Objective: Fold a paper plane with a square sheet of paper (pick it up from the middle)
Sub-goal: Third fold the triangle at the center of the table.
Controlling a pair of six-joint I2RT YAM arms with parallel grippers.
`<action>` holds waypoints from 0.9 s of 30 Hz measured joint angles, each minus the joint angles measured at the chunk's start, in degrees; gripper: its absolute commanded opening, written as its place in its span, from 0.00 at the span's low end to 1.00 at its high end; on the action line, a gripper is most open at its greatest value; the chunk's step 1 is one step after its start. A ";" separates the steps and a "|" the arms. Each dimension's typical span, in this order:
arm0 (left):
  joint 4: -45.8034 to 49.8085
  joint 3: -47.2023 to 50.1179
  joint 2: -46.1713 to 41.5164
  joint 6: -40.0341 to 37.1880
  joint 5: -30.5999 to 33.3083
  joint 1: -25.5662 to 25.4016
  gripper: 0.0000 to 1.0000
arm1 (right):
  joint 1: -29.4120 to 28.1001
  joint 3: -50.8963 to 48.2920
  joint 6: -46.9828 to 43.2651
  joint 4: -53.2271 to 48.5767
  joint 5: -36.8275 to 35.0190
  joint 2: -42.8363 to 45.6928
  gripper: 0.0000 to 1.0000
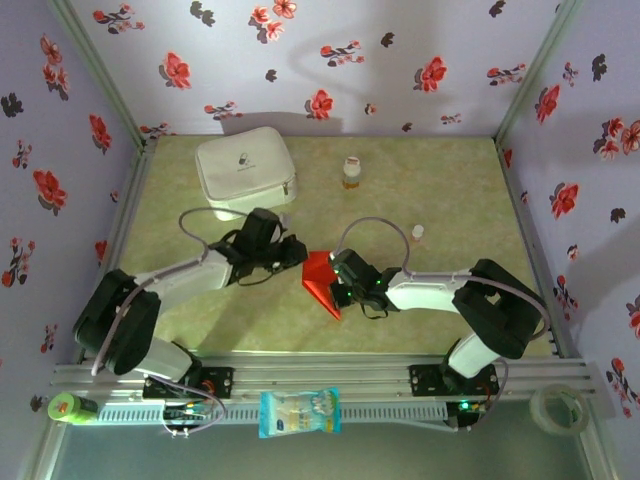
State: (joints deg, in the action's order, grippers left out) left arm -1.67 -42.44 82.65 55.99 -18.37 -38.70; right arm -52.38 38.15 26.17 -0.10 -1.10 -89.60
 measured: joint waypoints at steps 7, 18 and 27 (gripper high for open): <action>-10.67 9.35 -1.11 9.57 -0.26 -5.03 0.00 | 0.00 0.00 0.02 0.00 -0.02 0.00 0.00; -22.01 11.34 5.31 14.86 -0.02 -7.85 0.00 | 0.00 0.00 0.94 0.00 -0.02 0.00 0.00; -24.50 13.11 6.40 15.72 0.37 -8.68 0.00 | 0.00 0.00 1.31 0.02 -0.02 0.00 0.00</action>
State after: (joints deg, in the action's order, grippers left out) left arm -26.17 -29.32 89.06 71.70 -18.00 -47.37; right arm -52.38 38.15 27.49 -0.08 -1.13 -89.60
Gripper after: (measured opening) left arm 0.048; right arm 0.046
